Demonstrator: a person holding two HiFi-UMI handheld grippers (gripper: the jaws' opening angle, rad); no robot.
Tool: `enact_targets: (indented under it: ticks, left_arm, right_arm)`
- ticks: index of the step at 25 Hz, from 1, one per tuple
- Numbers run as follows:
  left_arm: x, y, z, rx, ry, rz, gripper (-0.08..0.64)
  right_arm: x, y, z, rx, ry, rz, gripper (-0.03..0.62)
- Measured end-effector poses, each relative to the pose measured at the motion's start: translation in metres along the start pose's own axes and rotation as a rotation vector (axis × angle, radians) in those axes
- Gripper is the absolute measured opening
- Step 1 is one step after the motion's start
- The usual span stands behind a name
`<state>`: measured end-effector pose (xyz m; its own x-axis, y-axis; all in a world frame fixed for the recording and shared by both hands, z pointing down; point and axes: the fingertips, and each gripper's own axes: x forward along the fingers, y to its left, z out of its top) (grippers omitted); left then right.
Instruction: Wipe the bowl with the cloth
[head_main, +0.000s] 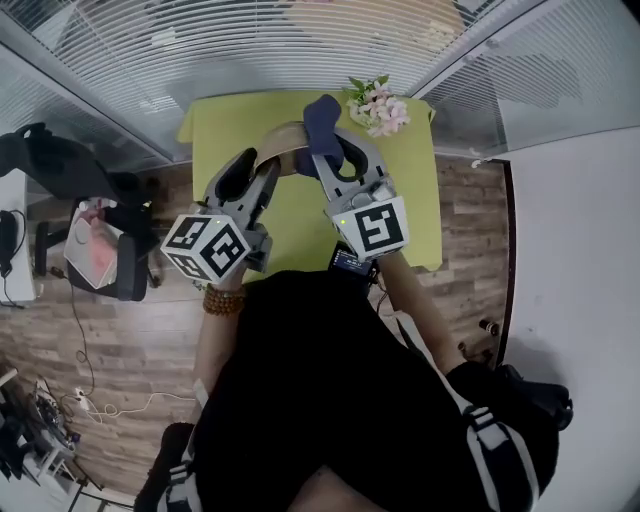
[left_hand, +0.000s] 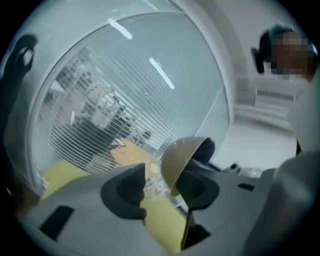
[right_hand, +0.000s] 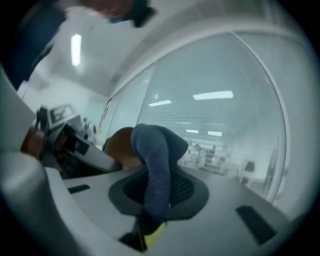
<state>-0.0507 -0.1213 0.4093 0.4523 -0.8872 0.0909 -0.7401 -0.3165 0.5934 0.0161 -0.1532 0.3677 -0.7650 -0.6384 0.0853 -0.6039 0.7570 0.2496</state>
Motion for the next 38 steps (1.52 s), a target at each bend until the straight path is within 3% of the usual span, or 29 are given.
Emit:
enact_targets:
  ticks: [1, 3, 4, 5, 6, 8, 9, 14, 17, 22, 26, 29, 31, 33, 34, 36, 37, 38]
  left_arm:
    - [0.0, 0.005, -0.004, 0.124, 0.04, 0.062, 0.181]
    - [-0.001, 0.01, -0.012, 0.312, 0.099, 0.156, 0.179]
    - [-0.002, 0.011, -0.015, 0.34, 0.111, 0.183, 0.129]
    - [-0.002, 0.011, -0.018, 0.31, 0.115, 0.19, 0.046]
    - [-0.001, 0.011, -0.02, 0.229, 0.114, 0.172, 0.04]
    - [0.001, 0.011, -0.016, 0.034, 0.087, 0.109, 0.04]
    - [0.0, 0.011, -0.011, -0.018, 0.062, 0.091, 0.04]
    - [-0.009, 0.01, 0.01, -0.108, -0.079, 0.055, 0.057]
    - [-0.013, 0.011, 0.017, -0.218, -0.158, 0.011, 0.06]
    - [-0.022, 0.009, 0.023, -0.477, -0.295, -0.119, 0.064]
    - [-0.025, 0.004, 0.026, -0.712, -0.393, -0.26, 0.063]
    - [-0.03, 0.002, 0.031, -0.807, -0.483, -0.351, 0.069]
    - [-0.027, -0.001, 0.028, -0.756, -0.462, -0.38, 0.119]
    - [-0.019, 0.001, 0.013, -0.552, -0.314, -0.294, 0.152]
    - [-0.017, 0.008, 0.006, -0.399, -0.227, -0.192, 0.152]
    - [-0.018, 0.026, -0.004, -0.07, -0.1, 0.046, 0.17]
    - [-0.02, 0.031, -0.005, 0.076, -0.066, 0.136, 0.19]
    - [-0.022, 0.033, -0.004, 0.18, -0.05, 0.197, 0.163]
  right_arm:
    - [-0.003, 0.005, 0.003, -0.189, 0.02, -0.009, 0.052]
    - [-0.005, 0.021, 0.006, -0.453, 0.038, -0.008, 0.049]
    - [-0.004, 0.029, 0.004, -0.536, 0.037, -0.008, 0.051]
    - [-0.004, 0.033, 0.002, -0.578, 0.037, -0.01, 0.055]
    - [-0.004, 0.034, 0.0, -0.575, 0.034, -0.017, 0.054]
    - [-0.006, 0.031, 0.001, -0.471, 0.009, -0.038, 0.049]
    - [-0.006, 0.03, 0.002, -0.391, -0.01, -0.049, 0.049]
    - [-0.005, 0.024, 0.017, 0.004, -0.187, -0.111, 0.057]
    - [-0.002, 0.023, 0.023, 0.098, -0.232, -0.103, 0.063]
    - [-0.003, 0.024, 0.028, 0.247, -0.263, -0.079, 0.058]
    - [0.0, 0.03, 0.028, 0.492, -0.285, 0.01, 0.055]
    - [0.009, 0.036, 0.026, 0.772, -0.267, 0.147, 0.067]
    - [0.014, 0.035, 0.016, 0.836, -0.207, 0.168, 0.067]
    - [0.015, 0.029, -0.001, 0.669, -0.113, 0.098, 0.05]
    - [0.014, 0.026, -0.005, 0.508, -0.072, 0.056, 0.048]
    - [0.009, 0.028, -0.004, 0.083, -0.008, 0.003, 0.053]
    - [0.007, 0.033, -0.001, -0.129, 0.021, -0.011, 0.054]
    - [0.006, 0.039, 0.002, -0.288, 0.037, -0.028, 0.052]
